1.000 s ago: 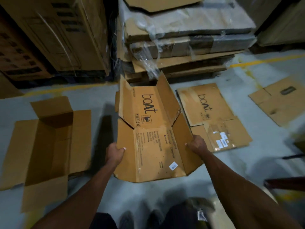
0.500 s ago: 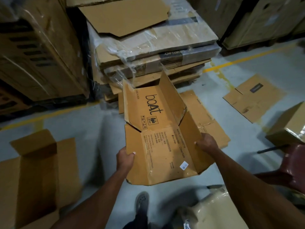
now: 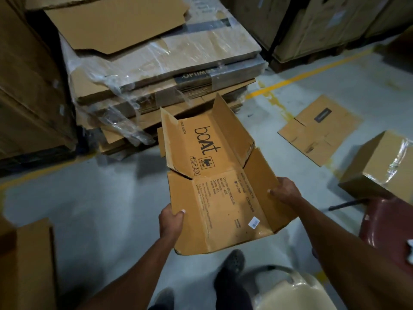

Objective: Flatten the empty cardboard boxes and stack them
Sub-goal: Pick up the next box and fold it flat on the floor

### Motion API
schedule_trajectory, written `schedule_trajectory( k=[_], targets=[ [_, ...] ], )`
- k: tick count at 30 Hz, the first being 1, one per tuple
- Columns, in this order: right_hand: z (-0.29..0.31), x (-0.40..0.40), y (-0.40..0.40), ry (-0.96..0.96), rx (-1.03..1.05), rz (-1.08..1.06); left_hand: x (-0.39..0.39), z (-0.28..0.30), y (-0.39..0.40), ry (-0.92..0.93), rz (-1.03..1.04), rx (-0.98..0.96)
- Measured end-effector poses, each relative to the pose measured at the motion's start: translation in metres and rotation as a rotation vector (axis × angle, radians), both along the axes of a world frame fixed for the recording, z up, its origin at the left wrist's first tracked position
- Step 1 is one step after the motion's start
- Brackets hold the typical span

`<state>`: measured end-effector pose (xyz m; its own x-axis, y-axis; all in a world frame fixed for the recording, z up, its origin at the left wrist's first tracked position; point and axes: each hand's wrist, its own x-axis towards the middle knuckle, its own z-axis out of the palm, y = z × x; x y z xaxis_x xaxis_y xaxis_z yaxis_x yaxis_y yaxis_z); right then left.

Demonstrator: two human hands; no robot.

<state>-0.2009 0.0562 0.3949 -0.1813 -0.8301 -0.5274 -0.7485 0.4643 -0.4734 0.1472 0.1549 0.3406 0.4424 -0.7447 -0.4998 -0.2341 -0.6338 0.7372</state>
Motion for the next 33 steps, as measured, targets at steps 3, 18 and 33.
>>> schedule_trajectory(
  k=[3,18,33],
  targets=[
    [-0.046,-0.042,-0.032,-0.032,-0.022,0.03,-0.04,-0.044,-0.033,0.0,0.02,-0.007],
    [-0.299,-0.148,-0.092,-0.149,-0.07,0.052,-0.145,-0.304,-0.092,0.034,0.032,-0.068],
    [-0.5,-0.248,-0.146,-0.227,-0.147,0.049,-0.253,-0.464,-0.103,-0.104,0.138,-0.083]
  ],
)
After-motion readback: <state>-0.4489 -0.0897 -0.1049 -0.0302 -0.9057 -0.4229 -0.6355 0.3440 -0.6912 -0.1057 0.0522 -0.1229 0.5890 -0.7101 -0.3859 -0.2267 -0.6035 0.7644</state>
